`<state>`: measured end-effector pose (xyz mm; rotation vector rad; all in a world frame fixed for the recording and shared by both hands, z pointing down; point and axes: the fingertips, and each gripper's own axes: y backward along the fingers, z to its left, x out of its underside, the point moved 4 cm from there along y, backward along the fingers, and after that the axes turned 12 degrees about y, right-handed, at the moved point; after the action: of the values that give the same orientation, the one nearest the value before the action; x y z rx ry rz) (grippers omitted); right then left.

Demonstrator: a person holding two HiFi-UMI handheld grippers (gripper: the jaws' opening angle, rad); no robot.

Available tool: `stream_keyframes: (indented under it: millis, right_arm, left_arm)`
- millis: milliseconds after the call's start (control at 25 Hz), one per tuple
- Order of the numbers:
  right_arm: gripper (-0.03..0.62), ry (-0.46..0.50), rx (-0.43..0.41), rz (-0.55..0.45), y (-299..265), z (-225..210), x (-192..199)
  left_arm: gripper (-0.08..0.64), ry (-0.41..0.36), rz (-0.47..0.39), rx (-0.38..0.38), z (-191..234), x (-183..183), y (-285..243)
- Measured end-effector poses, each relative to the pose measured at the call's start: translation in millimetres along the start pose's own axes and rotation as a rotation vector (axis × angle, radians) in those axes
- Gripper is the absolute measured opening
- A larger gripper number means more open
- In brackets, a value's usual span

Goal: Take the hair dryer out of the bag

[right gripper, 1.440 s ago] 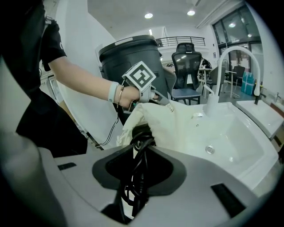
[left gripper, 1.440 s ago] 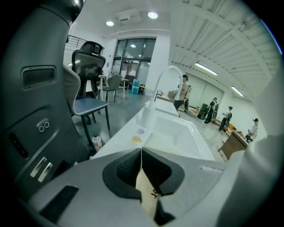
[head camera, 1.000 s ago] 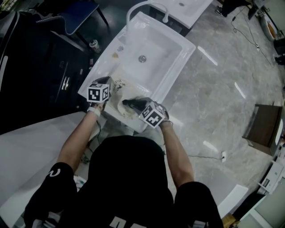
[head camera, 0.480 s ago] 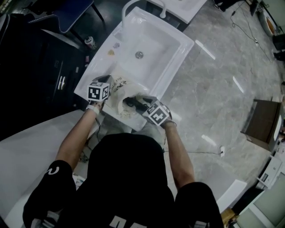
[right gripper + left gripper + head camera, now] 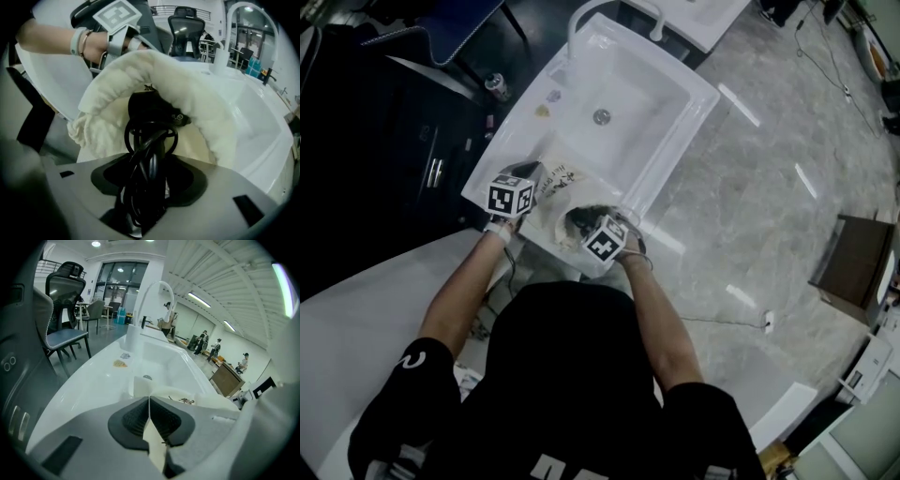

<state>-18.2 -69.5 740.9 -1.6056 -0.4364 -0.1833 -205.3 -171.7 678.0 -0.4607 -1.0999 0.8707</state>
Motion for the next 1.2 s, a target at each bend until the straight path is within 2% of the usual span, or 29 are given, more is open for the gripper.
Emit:
stream_keyframes:
  millis: [40, 120, 240, 440, 720, 960, 1080, 1200]
  right_arm:
    - [0.207, 0.001, -0.006, -0.001, 1, 1, 0]
    - [0.190, -0.040, -0.038, -0.022, 6, 2, 0]
    - [0.184, -0.102, -0.078, -0.077, 22, 5, 2]
    - [0.184, -0.106, -0.094, -0.147, 61, 12, 8]
    - [0.184, -0.154, -0.021, -0.153, 103, 21, 47]
    - [0.186, -0.287, 0.088, -0.217, 141, 24, 86]
    - [0.186, -0.315, 0.152, -0.270, 161, 17, 90]
    - [0.186, -0.310, 0.171, -0.308, 174, 10, 79]
  left_arm:
    - [0.003, -0.002, -0.001, 0.005, 0, 0, 1]
    - [0.003, -0.003, -0.005, 0.010, 0, 0, 3]
    - [0.003, 0.004, -0.024, 0.003, 3, 1, 7]
    - [0.003, 0.023, -0.062, -0.042, 11, -5, 16]
    - [0.003, 0.009, -0.070, -0.050, 14, -6, 27]
    - [0.011, -0.024, -0.058, -0.033, 4, -4, 32]
    - [0.041, -0.019, -0.077, -0.013, -2, -3, 38]
    - [0.080, -0.016, -0.118, 0.003, -6, -6, 48]
